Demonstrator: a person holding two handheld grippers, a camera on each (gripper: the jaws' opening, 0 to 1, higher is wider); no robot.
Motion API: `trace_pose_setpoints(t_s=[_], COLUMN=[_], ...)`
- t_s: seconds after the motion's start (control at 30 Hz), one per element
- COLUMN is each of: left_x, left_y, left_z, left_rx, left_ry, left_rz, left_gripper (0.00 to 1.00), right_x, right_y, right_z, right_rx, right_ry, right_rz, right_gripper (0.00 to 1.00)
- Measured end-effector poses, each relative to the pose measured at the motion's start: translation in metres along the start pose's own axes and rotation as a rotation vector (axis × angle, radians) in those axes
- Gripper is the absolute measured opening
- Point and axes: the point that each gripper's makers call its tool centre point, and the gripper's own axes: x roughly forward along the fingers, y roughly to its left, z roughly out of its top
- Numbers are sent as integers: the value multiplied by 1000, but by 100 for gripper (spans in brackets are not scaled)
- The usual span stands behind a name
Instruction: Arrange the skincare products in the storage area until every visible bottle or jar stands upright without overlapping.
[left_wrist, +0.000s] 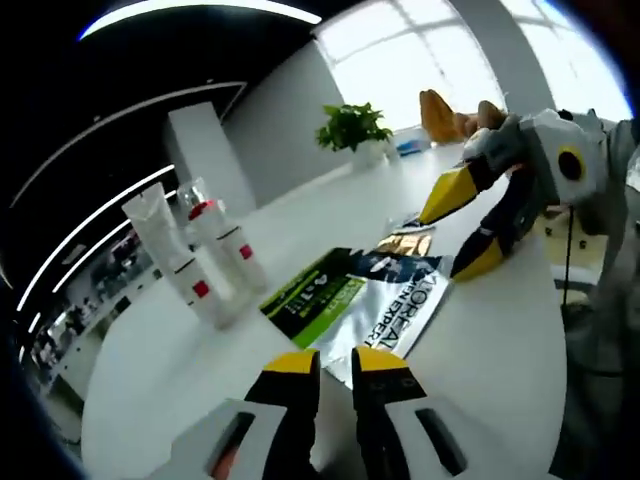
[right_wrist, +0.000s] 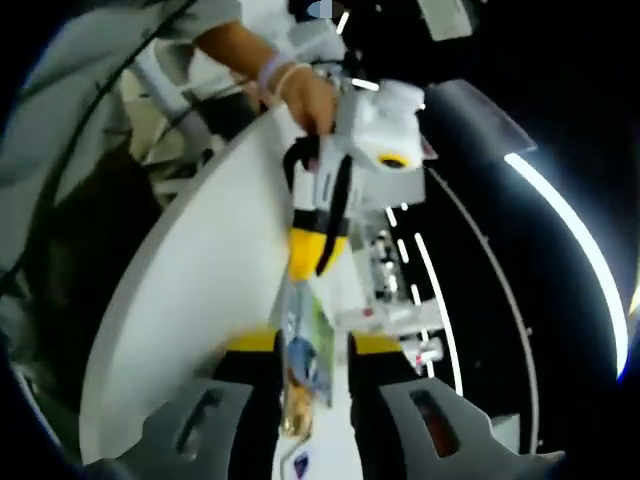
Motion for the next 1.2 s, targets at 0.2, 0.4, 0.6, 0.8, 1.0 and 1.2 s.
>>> trace_pose_setpoints(t_s=[0.2,0.4,0.6,0.8,1.0,1.2], left_x=[0,0,-1,-5,-6,-1], left_y=[-5,-6,-3,-28,-26,-23], left_z=[-1,-2,1,8,10,8], left_rx=[-43,-44,29,-75,-14,-50], left_ry=[-16,-15,-36,-67,-70,-58], left_rz=[-40,-41,-20,-144,-114,-135], left_gripper=[3,1,12,46,46,31], right_x=[6,12,6,0,1,7], right_y=[0,4,-22,-30,-14,-5], right_z=[-9,-14,-11,-16,-39,-45], right_rx=[-107,-119,-143,12,148,185], right_ry=[47,97,116,120,148,151], right_rz=[8,51,-17,55,149,195], right_gripper=[2,0,0,0,16,24])
